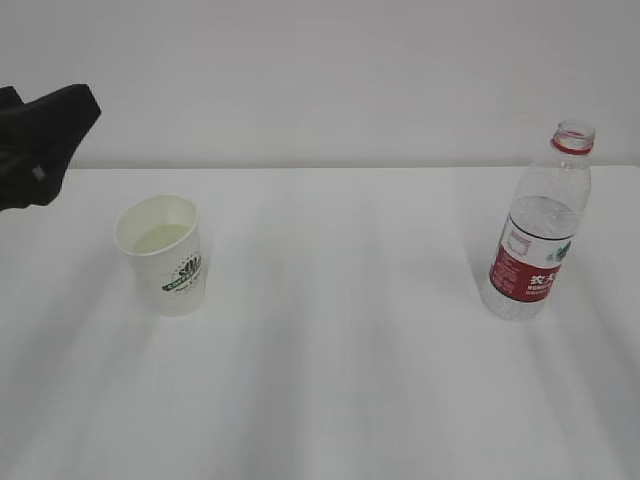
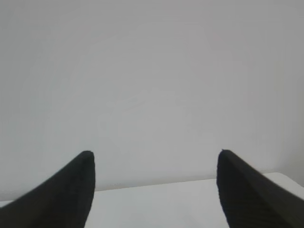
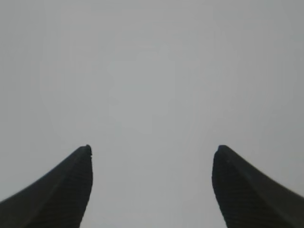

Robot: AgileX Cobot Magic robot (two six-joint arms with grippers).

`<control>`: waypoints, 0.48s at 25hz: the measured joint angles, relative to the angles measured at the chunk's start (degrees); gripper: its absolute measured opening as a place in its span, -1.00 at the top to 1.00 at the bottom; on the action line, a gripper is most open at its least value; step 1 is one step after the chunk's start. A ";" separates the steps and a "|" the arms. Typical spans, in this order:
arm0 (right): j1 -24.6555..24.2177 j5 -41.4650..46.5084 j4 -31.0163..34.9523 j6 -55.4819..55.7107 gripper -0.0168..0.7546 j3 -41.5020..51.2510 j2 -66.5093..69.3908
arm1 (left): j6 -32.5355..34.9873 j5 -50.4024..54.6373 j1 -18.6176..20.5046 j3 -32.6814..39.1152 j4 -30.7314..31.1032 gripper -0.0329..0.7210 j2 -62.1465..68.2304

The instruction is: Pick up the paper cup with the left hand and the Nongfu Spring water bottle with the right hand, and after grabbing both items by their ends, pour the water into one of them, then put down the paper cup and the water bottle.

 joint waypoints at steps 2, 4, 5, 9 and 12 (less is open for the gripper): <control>0.00 2.35 0.00 0.00 -0.57 0.00 -2.08 | 0.00 3.07 0.00 0.00 0.00 -0.61 -2.40; 0.00 5.37 0.00 0.00 -0.57 -0.10 -4.15 | 0.00 6.27 0.00 0.00 0.00 -0.60 -5.00; 0.00 7.43 0.00 0.00 -0.57 -0.21 -4.99 | 0.00 8.09 0.00 0.09 0.00 -0.60 -6.18; 0.00 13.93 0.00 0.00 -0.57 -1.16 -8.37 | 0.00 15.57 0.00 0.32 0.04 -0.60 -10.10; 0.00 18.42 0.00 0.00 -0.57 -1.95 -10.25 | 0.00 20.68 0.00 0.34 0.13 -0.58 -13.48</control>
